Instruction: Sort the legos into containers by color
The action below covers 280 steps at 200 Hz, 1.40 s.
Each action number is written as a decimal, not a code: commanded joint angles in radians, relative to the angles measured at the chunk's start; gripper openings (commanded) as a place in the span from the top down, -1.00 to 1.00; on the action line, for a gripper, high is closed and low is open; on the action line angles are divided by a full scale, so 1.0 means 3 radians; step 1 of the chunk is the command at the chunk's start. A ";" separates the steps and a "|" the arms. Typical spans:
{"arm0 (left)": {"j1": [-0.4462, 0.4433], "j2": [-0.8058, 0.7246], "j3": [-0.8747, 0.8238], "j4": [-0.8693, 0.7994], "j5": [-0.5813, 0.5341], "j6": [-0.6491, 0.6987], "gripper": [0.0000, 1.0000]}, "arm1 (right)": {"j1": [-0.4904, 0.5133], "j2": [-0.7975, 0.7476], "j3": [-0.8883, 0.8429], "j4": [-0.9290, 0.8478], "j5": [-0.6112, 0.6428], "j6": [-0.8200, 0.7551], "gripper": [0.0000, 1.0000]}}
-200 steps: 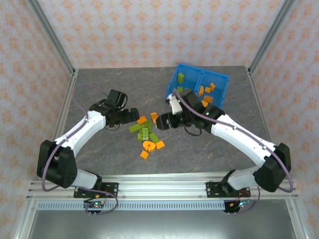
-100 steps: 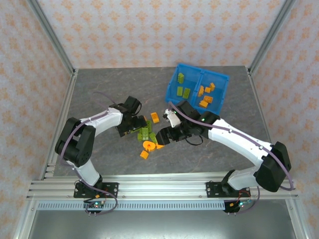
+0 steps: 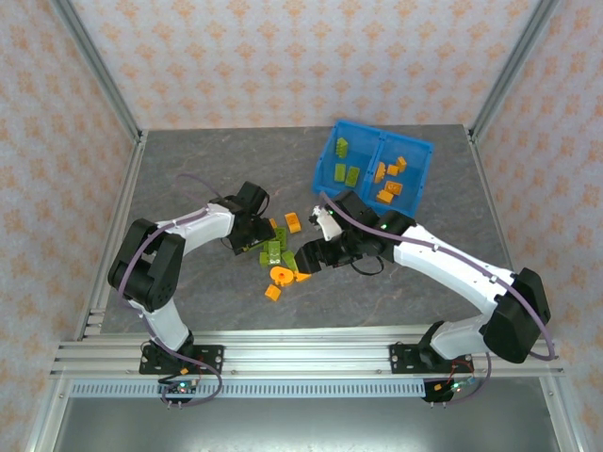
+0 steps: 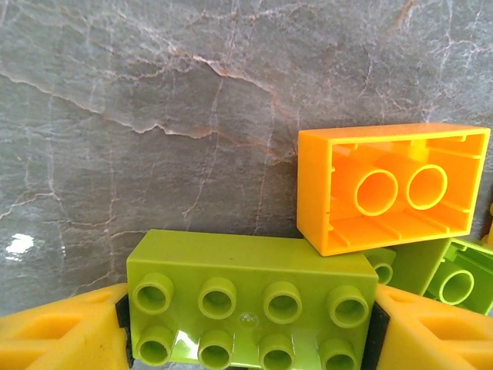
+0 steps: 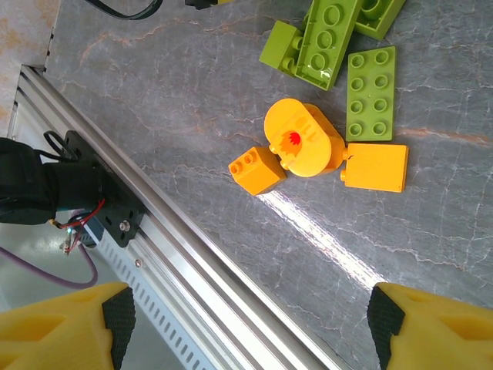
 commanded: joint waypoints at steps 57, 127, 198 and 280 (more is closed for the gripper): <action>-0.0107 -0.0514 0.0229 -0.0236 -0.0420 0.0082 -0.14 | 0.0010 -0.0371 0.0103 -0.0011 0.0756 0.0283 -0.62; -0.0586 0.0242 0.2129 -0.0362 -0.0806 0.0388 -0.14 | -0.0018 -0.0848 -0.0031 -0.0034 0.2487 0.0743 -0.72; -0.0881 0.1861 0.4213 -0.0269 -0.0950 0.0818 -0.18 | -0.0042 -0.1098 -0.0234 -0.0053 0.2589 0.0862 -0.75; -0.0888 0.2432 0.5043 -0.0372 -0.0932 0.0744 -0.63 | -0.0047 -0.1129 -0.0261 -0.0090 0.2623 0.0826 -0.76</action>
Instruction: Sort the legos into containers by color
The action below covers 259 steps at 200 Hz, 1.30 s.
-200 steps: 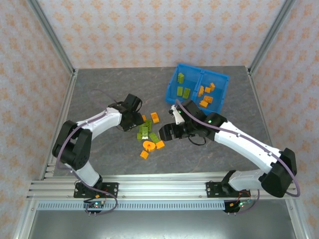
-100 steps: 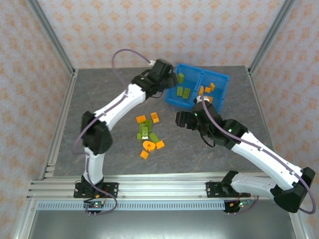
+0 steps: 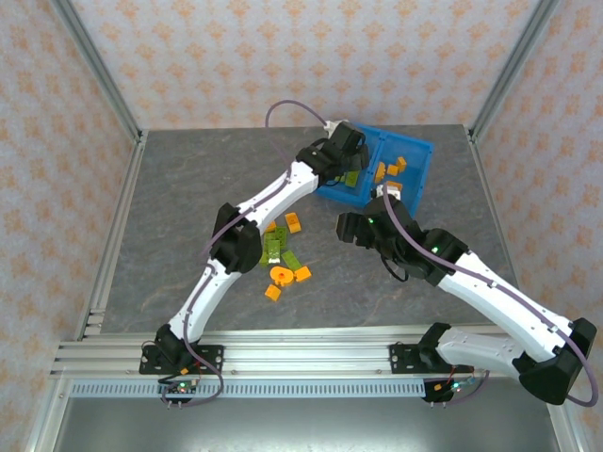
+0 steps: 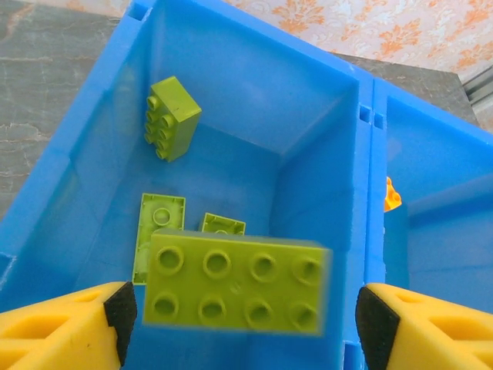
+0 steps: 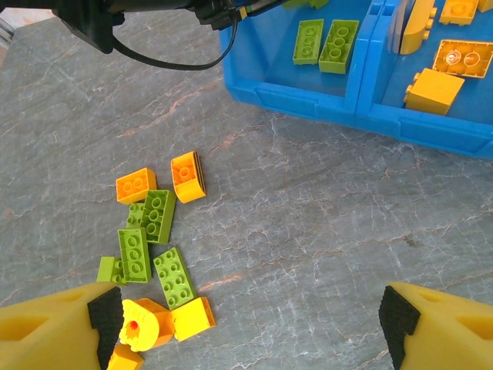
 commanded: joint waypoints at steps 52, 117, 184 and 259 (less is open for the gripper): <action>-0.0043 -0.1008 -0.0367 -0.0078 -0.0010 0.0181 -0.80 | -0.0020 -0.0075 -0.0105 -0.0045 0.0213 0.0041 -0.76; -0.0040 -0.3918 -0.3437 0.0737 0.0135 0.1261 -0.98 | 0.0032 0.0894 0.0212 0.0156 -0.0560 -0.0440 -0.76; -0.0043 -0.5822 -0.4986 -0.0518 0.1555 0.3987 -0.99 | 0.0016 0.2759 0.1508 0.0250 -0.0600 -0.0658 -0.68; -0.0048 -0.6657 -0.6051 -0.0151 0.1569 0.4163 -0.99 | -0.0117 0.4188 0.2993 -0.0436 -0.0522 -0.0629 -0.47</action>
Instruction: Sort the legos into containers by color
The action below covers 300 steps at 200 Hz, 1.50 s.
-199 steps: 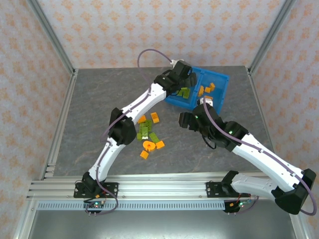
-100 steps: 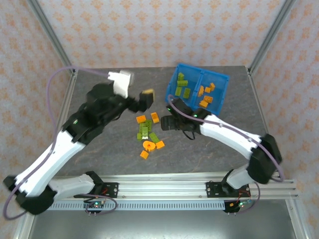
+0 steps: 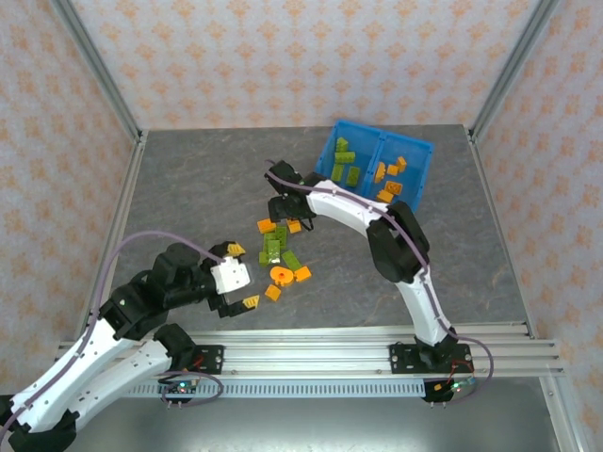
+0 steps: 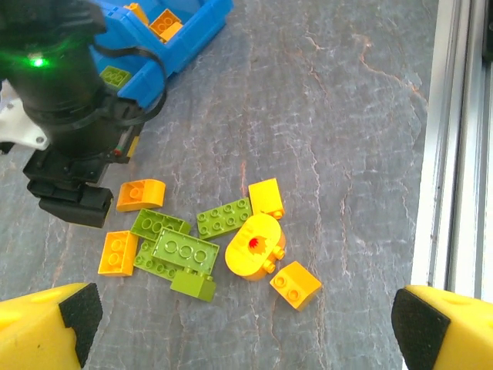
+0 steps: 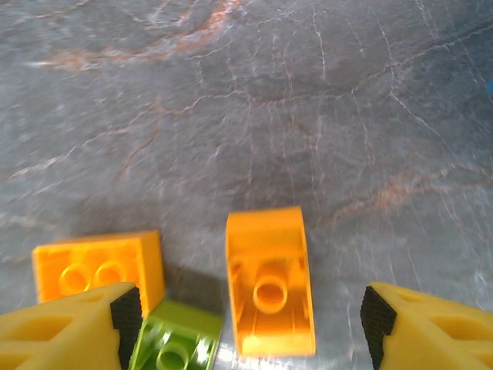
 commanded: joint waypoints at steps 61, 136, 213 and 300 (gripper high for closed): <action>-0.0021 -0.0005 -0.0167 0.0314 0.0003 0.0229 -0.99 | -0.0031 0.0441 0.0474 -0.0501 -0.0069 -0.0036 -0.05; -0.0014 -0.0041 -0.0330 0.0493 -0.0023 0.0253 -0.99 | -0.0031 -0.0164 0.0069 -0.0225 0.0221 -0.0003 0.44; 0.0000 -0.0037 -0.0359 0.0644 0.0027 0.0215 -0.99 | -0.0600 -0.2187 -0.1551 0.0357 0.0654 0.0158 0.45; 0.0188 0.0112 -0.0346 0.0732 0.0123 0.0198 -0.99 | -0.1949 -0.1591 -0.1493 0.0644 0.0515 0.0142 0.43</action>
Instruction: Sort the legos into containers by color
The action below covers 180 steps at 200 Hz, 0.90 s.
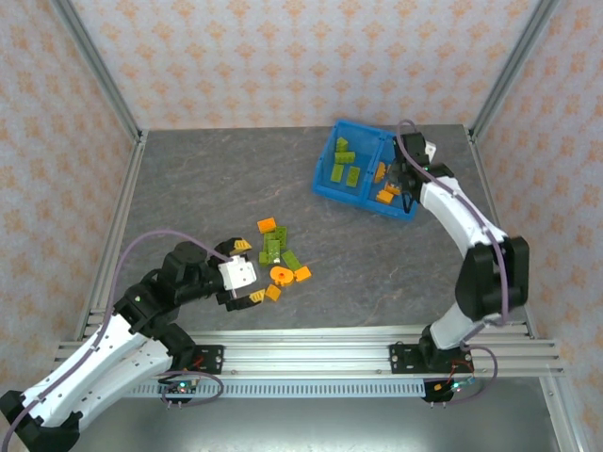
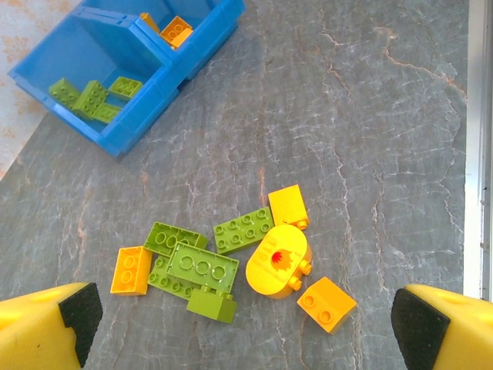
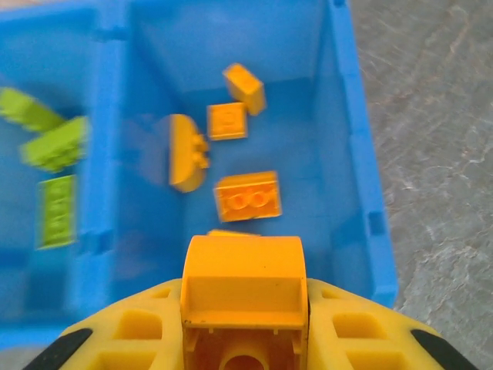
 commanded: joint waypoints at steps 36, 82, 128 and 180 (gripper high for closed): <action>0.0079 0.0000 -0.0028 0.0137 -0.0010 0.0012 -0.99 | -0.0118 0.1027 0.0840 -0.0107 -0.0055 -0.0024 0.34; 0.0099 0.0011 -0.0089 0.0293 -0.0116 -0.0120 -0.99 | -0.0119 0.1039 0.0921 -0.0131 -0.0108 0.0050 0.01; 0.0302 0.0293 0.0041 0.0539 -0.0273 -0.0941 -1.00 | -0.0095 0.0468 0.0566 -0.0074 -0.0424 0.0070 -0.02; 0.0432 0.1560 0.1334 -0.0398 -0.1817 -0.3310 -1.00 | 0.0365 -0.0850 -0.0347 -0.0003 -0.1485 -0.0018 -0.26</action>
